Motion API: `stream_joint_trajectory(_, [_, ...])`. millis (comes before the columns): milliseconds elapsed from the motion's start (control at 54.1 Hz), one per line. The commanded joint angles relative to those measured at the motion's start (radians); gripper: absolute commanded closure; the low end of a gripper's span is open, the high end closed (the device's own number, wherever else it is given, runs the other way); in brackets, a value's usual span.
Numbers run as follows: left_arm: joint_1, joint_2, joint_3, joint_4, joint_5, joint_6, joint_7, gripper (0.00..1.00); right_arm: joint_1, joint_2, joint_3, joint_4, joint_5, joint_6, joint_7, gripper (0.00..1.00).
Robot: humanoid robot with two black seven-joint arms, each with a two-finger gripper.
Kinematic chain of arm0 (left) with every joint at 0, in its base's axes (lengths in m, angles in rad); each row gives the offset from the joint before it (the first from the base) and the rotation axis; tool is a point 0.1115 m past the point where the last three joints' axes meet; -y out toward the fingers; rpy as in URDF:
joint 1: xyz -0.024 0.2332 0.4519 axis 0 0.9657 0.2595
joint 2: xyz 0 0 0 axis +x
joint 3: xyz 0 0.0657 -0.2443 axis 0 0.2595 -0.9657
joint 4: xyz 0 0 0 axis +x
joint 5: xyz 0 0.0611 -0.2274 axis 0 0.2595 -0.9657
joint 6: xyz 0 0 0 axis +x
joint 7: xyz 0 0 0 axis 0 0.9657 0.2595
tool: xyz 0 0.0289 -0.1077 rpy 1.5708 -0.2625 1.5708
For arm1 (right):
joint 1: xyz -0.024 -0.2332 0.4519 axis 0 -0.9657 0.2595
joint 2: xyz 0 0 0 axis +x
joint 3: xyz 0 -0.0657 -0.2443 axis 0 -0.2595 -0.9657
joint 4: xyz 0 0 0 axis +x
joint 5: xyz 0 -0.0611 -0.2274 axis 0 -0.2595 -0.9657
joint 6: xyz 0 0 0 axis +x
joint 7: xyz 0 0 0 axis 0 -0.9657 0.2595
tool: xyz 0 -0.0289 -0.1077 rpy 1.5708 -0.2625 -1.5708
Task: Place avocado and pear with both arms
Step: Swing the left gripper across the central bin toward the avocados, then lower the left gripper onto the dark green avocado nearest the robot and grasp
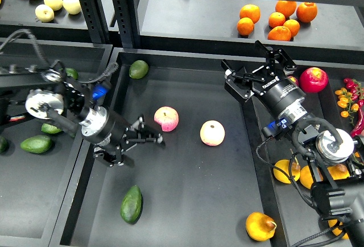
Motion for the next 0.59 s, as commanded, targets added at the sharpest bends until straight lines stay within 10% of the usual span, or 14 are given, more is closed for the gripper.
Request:
stream_joint_trajectory(0, [-0.080,-0.086,0.128,0.002,0.044,0.000,0.000,0.00,0.007,0.000,-0.001,-0.011,0.000,0.005,0.000,0.00])
stream_joint_trajectory(573, [-0.091,-0.361,0.334,0.176,0.154,0.000,0.000,0.00,0.029,0.000,0.001,-0.024,0.000,0.013,0.000,0.00])
